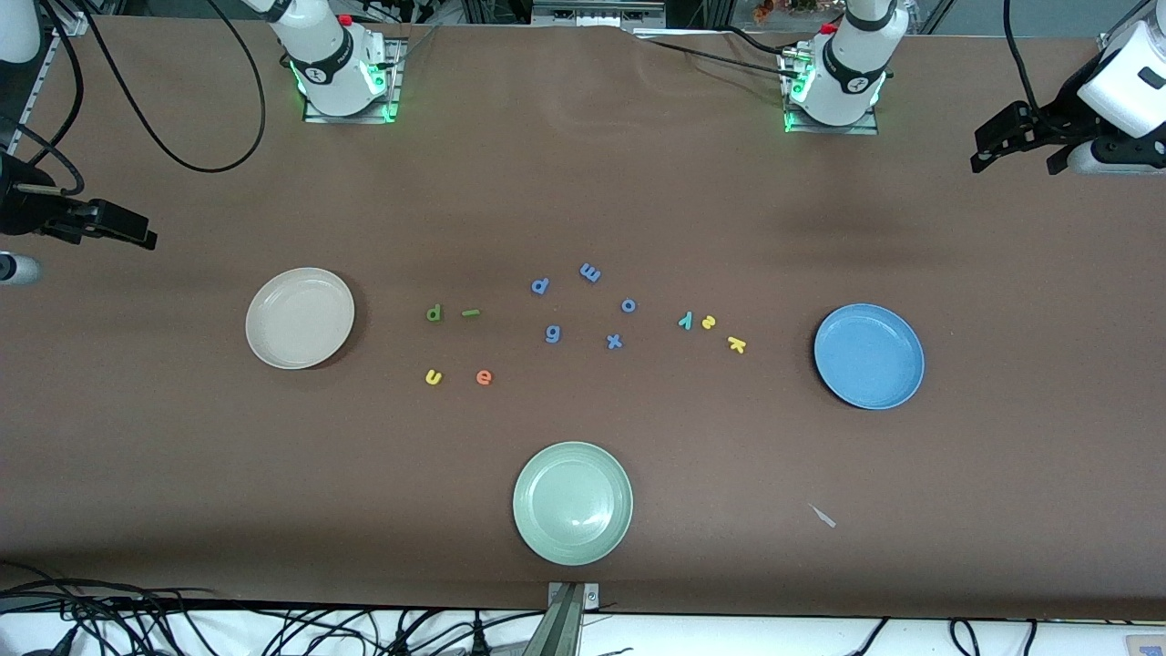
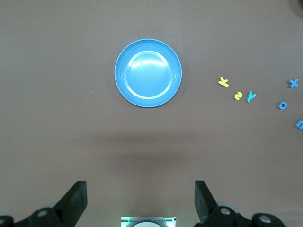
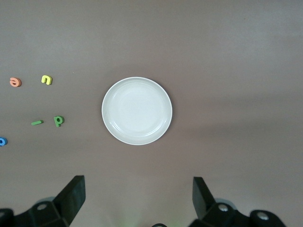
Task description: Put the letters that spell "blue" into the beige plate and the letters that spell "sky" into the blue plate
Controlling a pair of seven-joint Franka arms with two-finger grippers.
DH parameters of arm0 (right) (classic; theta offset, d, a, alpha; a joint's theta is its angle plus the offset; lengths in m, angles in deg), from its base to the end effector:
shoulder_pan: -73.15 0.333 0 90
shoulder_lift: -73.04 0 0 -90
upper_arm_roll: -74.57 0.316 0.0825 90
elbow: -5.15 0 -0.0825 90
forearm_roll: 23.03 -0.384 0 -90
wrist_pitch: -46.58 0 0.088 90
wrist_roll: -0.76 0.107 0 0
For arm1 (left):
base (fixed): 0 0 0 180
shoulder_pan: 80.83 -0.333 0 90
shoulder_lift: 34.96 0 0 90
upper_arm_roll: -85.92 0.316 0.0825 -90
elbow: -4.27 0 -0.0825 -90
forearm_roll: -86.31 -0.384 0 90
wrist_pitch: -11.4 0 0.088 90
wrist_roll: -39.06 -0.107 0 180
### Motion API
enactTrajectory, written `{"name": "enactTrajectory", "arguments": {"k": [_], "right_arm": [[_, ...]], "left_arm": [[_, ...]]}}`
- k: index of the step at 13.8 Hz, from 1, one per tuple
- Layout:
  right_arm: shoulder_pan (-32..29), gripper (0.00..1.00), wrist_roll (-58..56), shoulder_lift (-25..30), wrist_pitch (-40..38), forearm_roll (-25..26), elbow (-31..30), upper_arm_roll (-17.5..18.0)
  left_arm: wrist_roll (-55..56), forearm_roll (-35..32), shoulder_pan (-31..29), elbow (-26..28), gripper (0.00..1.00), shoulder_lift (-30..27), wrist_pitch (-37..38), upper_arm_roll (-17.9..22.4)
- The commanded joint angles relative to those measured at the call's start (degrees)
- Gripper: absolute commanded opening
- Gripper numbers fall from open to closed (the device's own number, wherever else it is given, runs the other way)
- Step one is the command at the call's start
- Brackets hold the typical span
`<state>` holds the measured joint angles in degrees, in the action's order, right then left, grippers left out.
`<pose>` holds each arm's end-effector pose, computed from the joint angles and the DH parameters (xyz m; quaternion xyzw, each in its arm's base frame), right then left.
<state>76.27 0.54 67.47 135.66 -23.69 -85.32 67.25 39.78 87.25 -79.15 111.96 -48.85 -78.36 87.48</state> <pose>0.5763 -0.0379 0.5647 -0.9976 0.0350 0.0603 0.0019 0.4731 -0.0014 0.6035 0.9993 0.0050 -0.0354 0.0112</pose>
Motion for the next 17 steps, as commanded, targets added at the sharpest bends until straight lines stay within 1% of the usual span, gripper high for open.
{"name": "enactTrajectory", "arguments": {"k": [1, 3, 4, 6, 7, 8, 9, 11, 13, 16, 17], "right_arm": [[0.1, 1.0, -2.2, -0.6, -0.8, -0.4, 0.7, 0.1], [0.7, 1.0, -2.7, -1.9, 0.1, -0.4, 0.4, 0.5], [1.6, 1.0, -2.7, -2.3, 0.7, -0.5, 0.3, 0.8], [3.9, 1.0, -3.0, -5.0, 0.9, -0.5, 0.4, 1.6], [4.9, 1.0, -3.0, -6.5, 1.2, -0.9, 0.6, 1.7], [6.0, 1.0, -2.7, -8.7, 2.8, -2.1, 0.8, 2.0], [7.2, 1.0, -2.1, -10.7, 5.4, -3.5, 0.7, 2.0], [10.3, 1.0, -0.6, -15.5, 11.9, -3.6, 0.7, 2.0], [11.9, 1.0, 4.2, -19.5, 17.5, -3.6, 0.8, 2.1], [16.4, 1.0, 14.8, -26.0, 25.5, -3.7, 0.7, 2.1], [18.2, 1.0, 18.5, -28.1, 27.2, -3.7, 0.8, 2.1]], "left_arm": [[-0.2, -1.6, 2.4, -0.6, 1.0, 1.3, 0.7, 0.1], [-0.2, -1.3, 3.9, -0.1, 1.0, 4.3, -1.7, 0.0], [-0.3, -1.0, 4.2, 0.2, 1.0, 5.6, -4.6, -0.2], [-0.5, -0.1, 4.3, 2.9, 1.0, 8.8, -11.5, -0.6], [-0.5, 1.0, 4.6, 4.4, 1.0, 10.9, -15.5, -1.1], [-0.6, 3.0, 5.3, 4.5, 1.0, 14.6, -18.8, -1.1], [-0.5, 3.8, 6.7, 4.1, 1.0, 18.7, -21.1, -1.1], [-0.5, 3.8, 10.4, 3.8, 1.0, 25.1, -26.1, -1.1], [-0.6, 3.8, 11.8, 3.8, 1.0, 28.7, -30.3, -1.1], [-1.2, 3.4, 16.1, 2.4, 1.0, 36.4, -30.7, -0.9], [-1.3, 4.1, 16.4, 1.0, 1.0, 37.7, -31.0, -0.9]]}}
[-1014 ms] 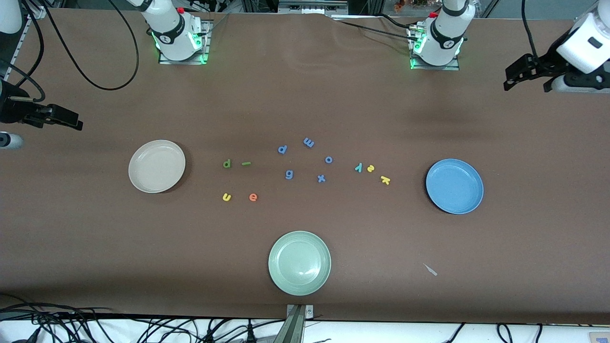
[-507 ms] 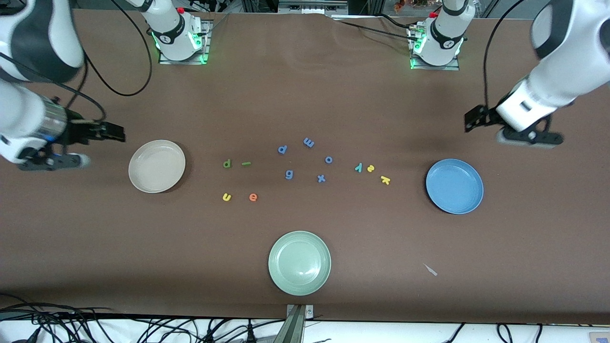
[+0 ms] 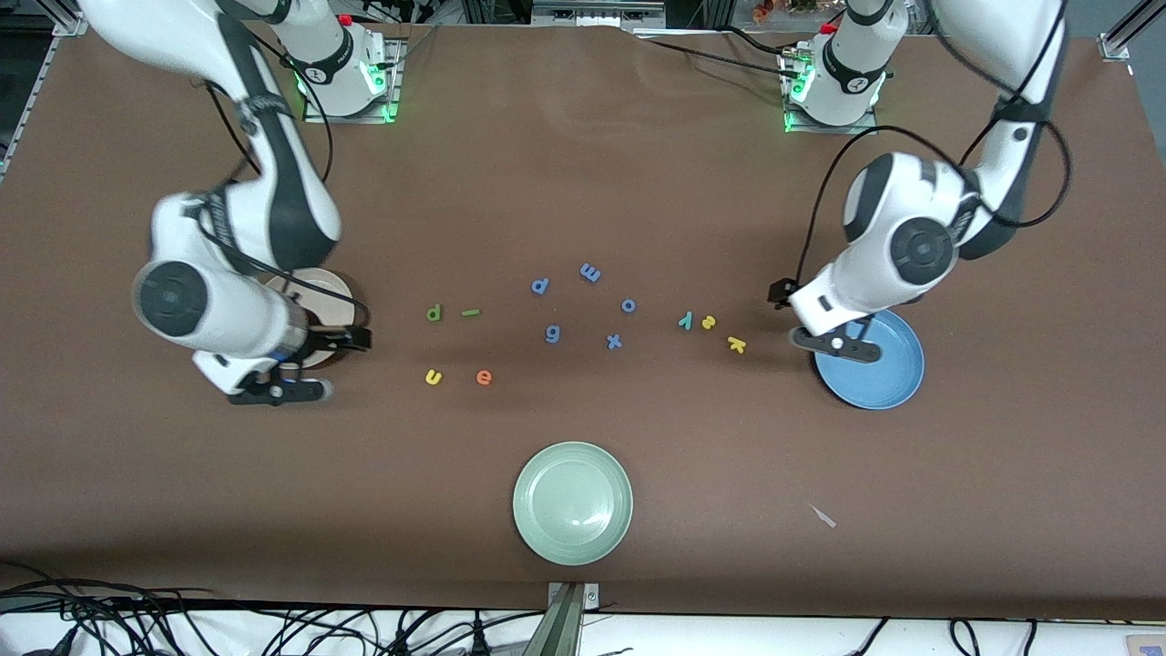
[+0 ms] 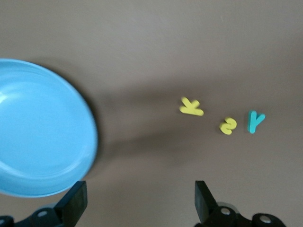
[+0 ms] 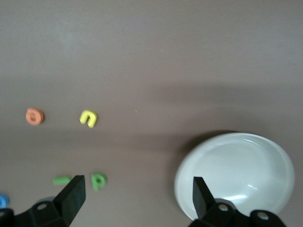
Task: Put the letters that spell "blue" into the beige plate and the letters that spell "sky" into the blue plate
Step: 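Reach the right gripper to yellow n while the left gripper reaches yellow k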
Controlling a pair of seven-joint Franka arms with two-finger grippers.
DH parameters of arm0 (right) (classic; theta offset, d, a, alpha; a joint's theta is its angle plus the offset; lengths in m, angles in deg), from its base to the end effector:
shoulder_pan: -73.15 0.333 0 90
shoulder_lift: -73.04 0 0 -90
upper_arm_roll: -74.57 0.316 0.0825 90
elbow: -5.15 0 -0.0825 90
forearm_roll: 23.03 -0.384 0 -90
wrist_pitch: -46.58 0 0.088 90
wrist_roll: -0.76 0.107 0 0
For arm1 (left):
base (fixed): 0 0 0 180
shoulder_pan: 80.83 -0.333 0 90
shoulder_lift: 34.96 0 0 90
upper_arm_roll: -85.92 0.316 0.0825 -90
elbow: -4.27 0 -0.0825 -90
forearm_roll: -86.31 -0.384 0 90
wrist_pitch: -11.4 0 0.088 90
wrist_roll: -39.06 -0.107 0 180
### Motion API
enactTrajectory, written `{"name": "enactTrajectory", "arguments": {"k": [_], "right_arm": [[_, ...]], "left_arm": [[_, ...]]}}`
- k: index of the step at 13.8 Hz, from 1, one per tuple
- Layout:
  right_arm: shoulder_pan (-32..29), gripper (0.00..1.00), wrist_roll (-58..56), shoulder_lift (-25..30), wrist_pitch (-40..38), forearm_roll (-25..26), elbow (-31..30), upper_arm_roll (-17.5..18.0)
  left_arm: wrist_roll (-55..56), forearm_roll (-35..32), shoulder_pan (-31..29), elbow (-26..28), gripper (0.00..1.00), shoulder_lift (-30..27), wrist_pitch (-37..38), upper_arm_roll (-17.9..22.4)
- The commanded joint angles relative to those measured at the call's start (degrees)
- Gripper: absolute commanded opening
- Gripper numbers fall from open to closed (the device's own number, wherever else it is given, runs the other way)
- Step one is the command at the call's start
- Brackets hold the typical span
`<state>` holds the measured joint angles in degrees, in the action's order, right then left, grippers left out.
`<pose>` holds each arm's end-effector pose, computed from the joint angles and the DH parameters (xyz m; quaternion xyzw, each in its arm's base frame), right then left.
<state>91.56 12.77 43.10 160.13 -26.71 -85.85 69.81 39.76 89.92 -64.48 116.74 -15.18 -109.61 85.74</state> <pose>0.6528 0.1699 0.3225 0.9980 0.0038 -0.0635 0.0067 0.5646 -0.1706 0.2833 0.9878 -0.1183 -0.1007 0.0109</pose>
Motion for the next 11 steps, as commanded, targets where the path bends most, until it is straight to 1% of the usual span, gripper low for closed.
{"name": "enactTrajectory", "arguments": {"k": [1, 2, 4, 5, 6, 7, 9, 11], "right_arm": [[4.5, 1.0, 9.3, -5.3, 4.5, -0.6, 1.4, -0.4], [5.4, 1.0, 12.7, -6.7, 7.2, -0.6, 1.4, -0.4], [6.1, 1.0, 17.8, -8.6, 11.9, -1.6, 1.4, 0.0], [6.0, 1.0, 19.1, -9.2, 12.7, -4.1, 1.4, 0.3], [6.0, 1.0, 19.2, -9.8, 12.8, -7.1, 1.5, 0.3], [6.0, 1.0, 18.8, -10.4, 12.8, -8.2, 1.4, 0.2], [6.0, 1.0, 18.6, -11.5, 13.0, -8.0, 1.4, 0.2], [6.0, 1.0, 18.4, -12.4, 13.1, -8.0, 1.4, 0.2]], "left_arm": [[-1.0, 1.5, 1.9, -5.3, 1.0, 5.9, -1.1, 0.8], [-0.4, 1.5, 3.1, -6.4, 1.0, 7.9, -3.0, 0.8], [-0.1, 2.4, 4.0, -6.7, 1.0, 11.0, -7.7, 0.8], [-0.1, 4.9, 4.1, -6.7, 1.0, 11.9, -9.5, 0.8], [-0.1, 7.3, 4.3, -6.7, 1.0, 12.8, -10.0, 0.8], [-0.2, 8.0, 4.9, -6.9, 1.0, 13.9, -10.2, 0.9], [-0.1, 7.9, 5.7, -7.2, 1.0, 15.4, -14.5, 0.9], [-0.8, 7.8, 5.9, -7.0, 0.98, 15.8, -15.7, 0.9]]}}
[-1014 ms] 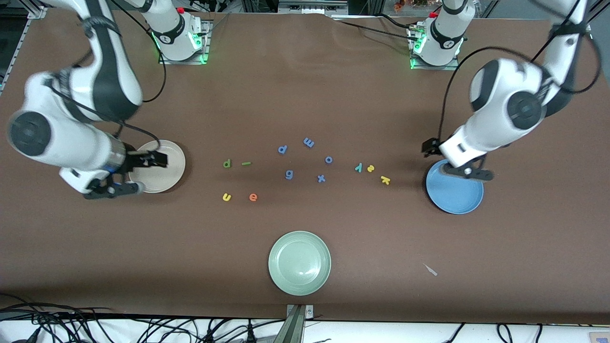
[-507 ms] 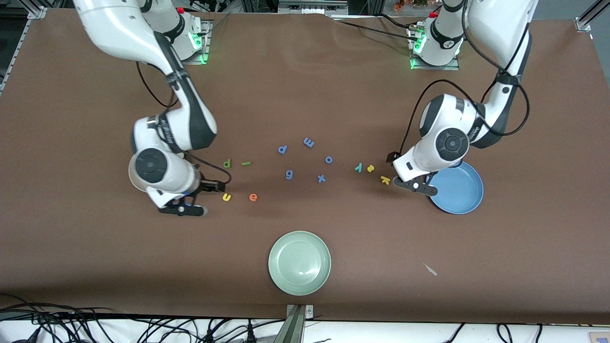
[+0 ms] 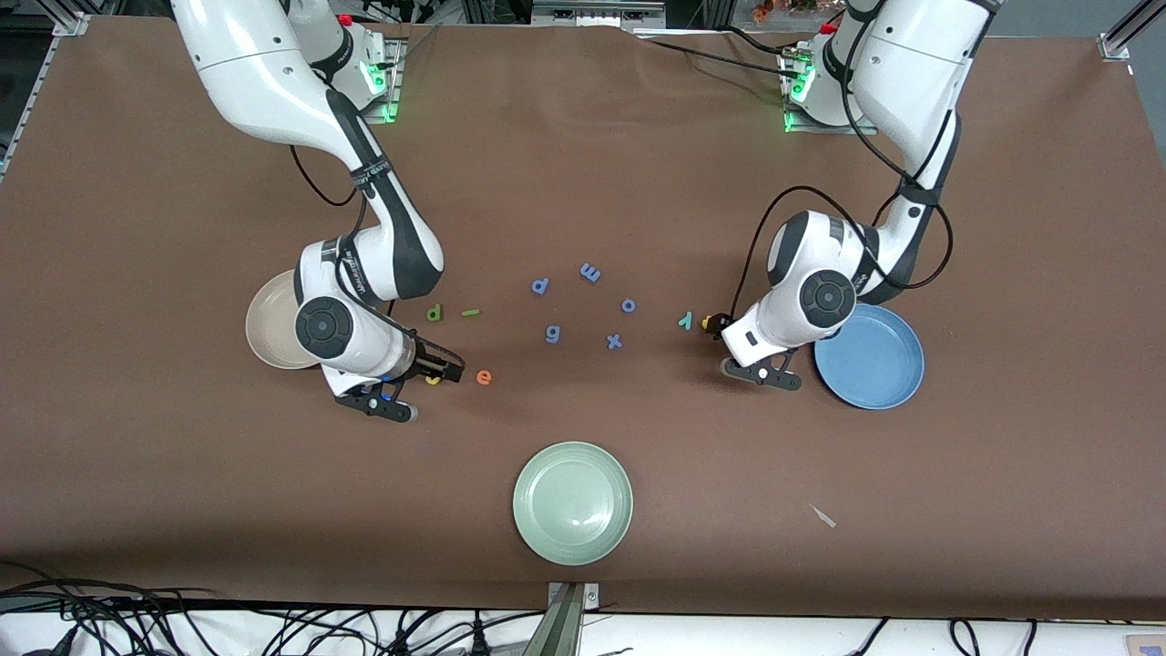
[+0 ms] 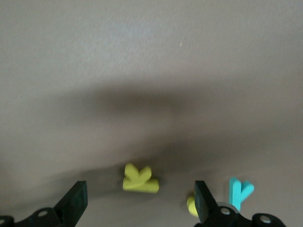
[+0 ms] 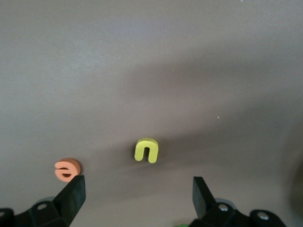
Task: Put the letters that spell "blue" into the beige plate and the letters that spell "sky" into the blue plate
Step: 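Grasp yellow n with the right gripper while the left gripper grasps yellow k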
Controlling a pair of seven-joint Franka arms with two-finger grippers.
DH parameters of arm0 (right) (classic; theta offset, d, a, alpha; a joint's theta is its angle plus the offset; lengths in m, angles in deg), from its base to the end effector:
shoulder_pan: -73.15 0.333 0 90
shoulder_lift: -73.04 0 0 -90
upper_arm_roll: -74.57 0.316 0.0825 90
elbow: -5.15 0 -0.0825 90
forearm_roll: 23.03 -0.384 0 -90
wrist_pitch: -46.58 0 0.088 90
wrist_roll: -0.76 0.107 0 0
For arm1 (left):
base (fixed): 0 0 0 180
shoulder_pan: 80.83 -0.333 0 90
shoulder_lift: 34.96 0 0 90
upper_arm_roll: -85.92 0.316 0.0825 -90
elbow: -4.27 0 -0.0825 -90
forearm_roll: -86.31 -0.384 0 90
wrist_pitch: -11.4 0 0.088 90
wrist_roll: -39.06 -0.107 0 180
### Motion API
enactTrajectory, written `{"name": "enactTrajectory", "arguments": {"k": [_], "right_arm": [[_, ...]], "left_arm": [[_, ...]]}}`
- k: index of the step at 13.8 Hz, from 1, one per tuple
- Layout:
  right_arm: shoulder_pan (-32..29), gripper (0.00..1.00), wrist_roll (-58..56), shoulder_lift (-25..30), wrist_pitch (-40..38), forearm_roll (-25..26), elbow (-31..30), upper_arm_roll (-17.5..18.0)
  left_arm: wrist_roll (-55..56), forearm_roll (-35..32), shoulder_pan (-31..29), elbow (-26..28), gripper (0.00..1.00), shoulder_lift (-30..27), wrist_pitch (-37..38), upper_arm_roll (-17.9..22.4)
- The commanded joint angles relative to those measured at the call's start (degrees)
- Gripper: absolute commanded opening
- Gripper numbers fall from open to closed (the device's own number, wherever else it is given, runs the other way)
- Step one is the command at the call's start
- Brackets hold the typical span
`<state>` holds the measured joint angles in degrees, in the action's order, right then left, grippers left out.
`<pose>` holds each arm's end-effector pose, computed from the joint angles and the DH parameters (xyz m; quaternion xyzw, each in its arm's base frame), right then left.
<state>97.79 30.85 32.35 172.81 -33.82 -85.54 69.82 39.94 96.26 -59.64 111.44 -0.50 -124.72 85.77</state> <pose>0.6439 0.2476 0.2139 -0.9884 0.1385 0.0582 0.0236 0.5837 -0.2299 0.1822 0.9908 -0.1122 -0.0582 0.0475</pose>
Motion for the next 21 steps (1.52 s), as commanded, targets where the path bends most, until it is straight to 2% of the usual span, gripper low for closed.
{"name": "enactTrajectory", "arguments": {"k": [1, 3, 8, 10, 12, 15, 17, 19, 21], "right_arm": [[-0.2, 1.0, 0.1, -2.1, 0.6, -0.9, 1.1, 0.2], [-0.2, 1.0, 0.1, -2.9, 2.0, -0.9, 1.1, 0.2], [-0.6, 0.99, -0.5, -4.2, 5.1, -0.9, 1.2, 0.2], [-0.9, 0.95, -1.8, -4.5, 5.4, -1.0, 1.2, 0.2], [-1.3, 0.89, -2.5, -4.7, 6.7, -1.3, 1.2, 0.2], [-1.3, 0.57, -2.5, -4.8, 6.8, -1.5, 1.2, 0.2], [-1.2, 0.4, -2.0, -4.8, 6.8, -1.6, 1.1, 0.3], [-0.9, 0.29, -1.7, -5.0, 6.8, -1.6, 1.1, 0.3], [-0.9, 0.19, -2.0, -5.0, 6.8, -1.6, 1.2, 0.2]], "left_arm": [[-1.1, 1.3, 1.0, -1.7, 0.95, 1.1, -0.5, 1.0], [-1.4, 1.2, 1.0, -1.6, 0.9, 1.1, -0.5, 1.0], [-1.5, 0.9, 0.8, -0.3, 0.64, 1.4, -0.6, 1.1], [-1.5, 0.9, 0.8, -0.2, 0.45, 1.5, -0.6, 1.1], [-1.5, 0.9, 0.7, -0.2, 0.33, 1.9, -0.6, 1.1], [-1.6, 0.9, 0.6, 0.1, 0.06, 1.7, -0.5, 1.1], [-1.6, 0.9, 0.2, 0.3, 0.03, -0.2, 0.2, 1.2], [-1.9, 0.9, -2.9, 2.9, 0.01, -5.5, 2.5, 1.2], [-7.1, 0.9, -7.4, 5.8, 0.02, -10.5, 5.5, 1.2]]}}
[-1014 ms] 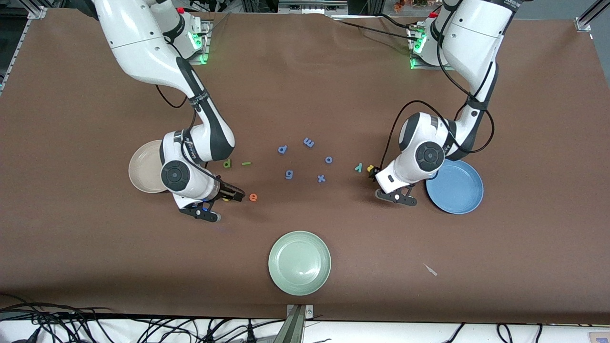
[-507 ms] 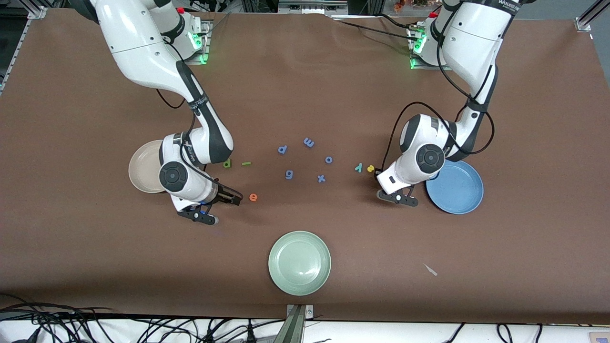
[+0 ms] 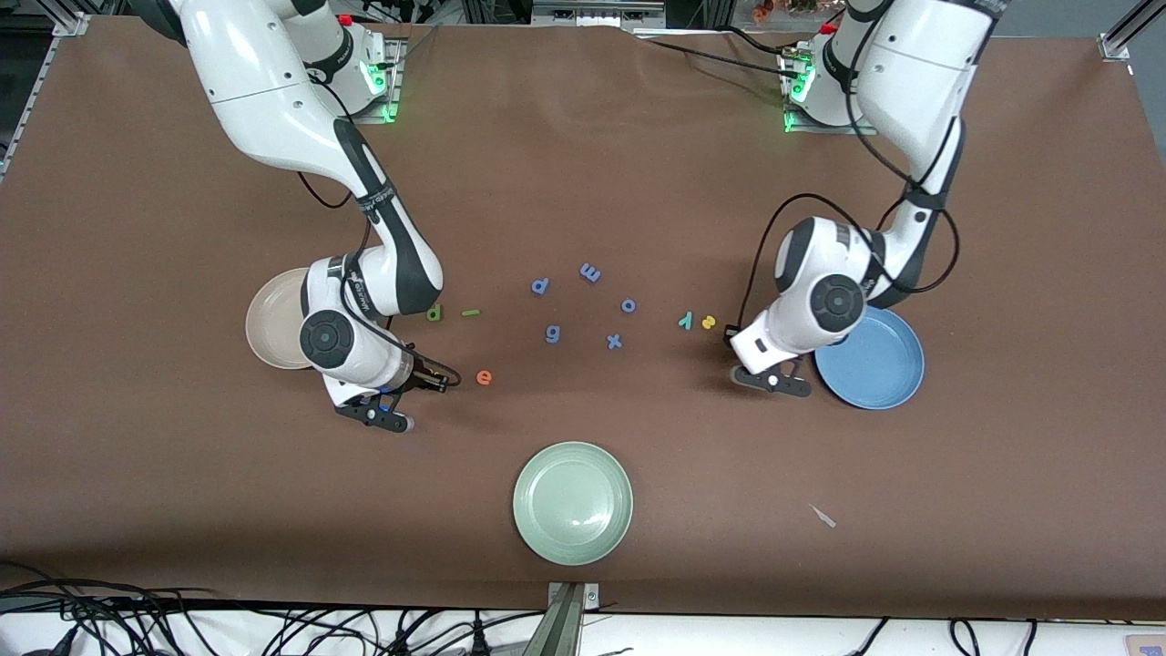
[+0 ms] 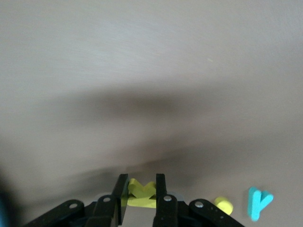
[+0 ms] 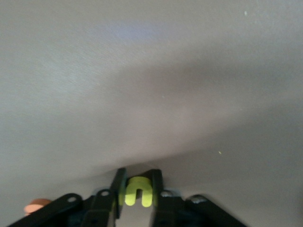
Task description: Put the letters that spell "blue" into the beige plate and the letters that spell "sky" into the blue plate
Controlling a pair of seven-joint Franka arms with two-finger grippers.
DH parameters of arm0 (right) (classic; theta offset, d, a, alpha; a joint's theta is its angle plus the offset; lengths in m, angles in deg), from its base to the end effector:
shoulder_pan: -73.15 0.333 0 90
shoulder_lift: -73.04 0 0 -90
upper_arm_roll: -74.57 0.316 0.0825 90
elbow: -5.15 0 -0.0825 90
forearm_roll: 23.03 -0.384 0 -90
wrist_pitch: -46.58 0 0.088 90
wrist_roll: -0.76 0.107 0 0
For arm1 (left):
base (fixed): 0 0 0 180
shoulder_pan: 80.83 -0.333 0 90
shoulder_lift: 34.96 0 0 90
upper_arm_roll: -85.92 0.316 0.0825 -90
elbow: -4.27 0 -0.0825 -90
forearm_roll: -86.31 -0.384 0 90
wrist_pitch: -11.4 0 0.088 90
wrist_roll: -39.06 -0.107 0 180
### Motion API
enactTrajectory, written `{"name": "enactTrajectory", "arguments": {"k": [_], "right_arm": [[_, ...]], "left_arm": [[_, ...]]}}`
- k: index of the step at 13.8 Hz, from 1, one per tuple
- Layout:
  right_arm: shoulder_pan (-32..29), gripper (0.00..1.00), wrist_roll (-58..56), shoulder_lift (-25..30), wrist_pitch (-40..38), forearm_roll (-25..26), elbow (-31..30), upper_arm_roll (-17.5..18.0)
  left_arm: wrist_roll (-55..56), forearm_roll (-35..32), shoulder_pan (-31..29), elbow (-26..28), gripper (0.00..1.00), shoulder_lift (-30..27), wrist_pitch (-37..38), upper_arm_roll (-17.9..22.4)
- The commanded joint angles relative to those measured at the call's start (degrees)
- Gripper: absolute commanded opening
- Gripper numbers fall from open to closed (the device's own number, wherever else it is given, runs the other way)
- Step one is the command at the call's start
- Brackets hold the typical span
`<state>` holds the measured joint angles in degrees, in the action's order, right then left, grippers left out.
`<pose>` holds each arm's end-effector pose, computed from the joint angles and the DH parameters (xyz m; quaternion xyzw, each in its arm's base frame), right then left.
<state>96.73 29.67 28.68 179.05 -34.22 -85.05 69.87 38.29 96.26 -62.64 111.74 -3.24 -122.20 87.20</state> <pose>0.6548 0.2359 0.1819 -0.9887 0.1429 0.0315 0.0320 0.5989 -0.1858 0.2068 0.9931 -0.0923 -0.0553 0.0466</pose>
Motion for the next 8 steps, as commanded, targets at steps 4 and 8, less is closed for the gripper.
{"name": "enactTrajectory", "arguments": {"k": [4, 8], "right_arm": [[0.1, 0.16, -1.7, -0.7, -1.1, -1.0, 2.5, 0.1], [-1.8, 0.16, -15.8, 4.4, -14.1, -0.3, 1.4, -2.6]], "left_arm": [[-17.7, 0.9, -11.5, 9.7, 0.03, -11.0, 3.3, 0.6], [-24.8, 1.0, -12.1, 9.3, 0.26, -9.6, 2.7, 4.0]]}}
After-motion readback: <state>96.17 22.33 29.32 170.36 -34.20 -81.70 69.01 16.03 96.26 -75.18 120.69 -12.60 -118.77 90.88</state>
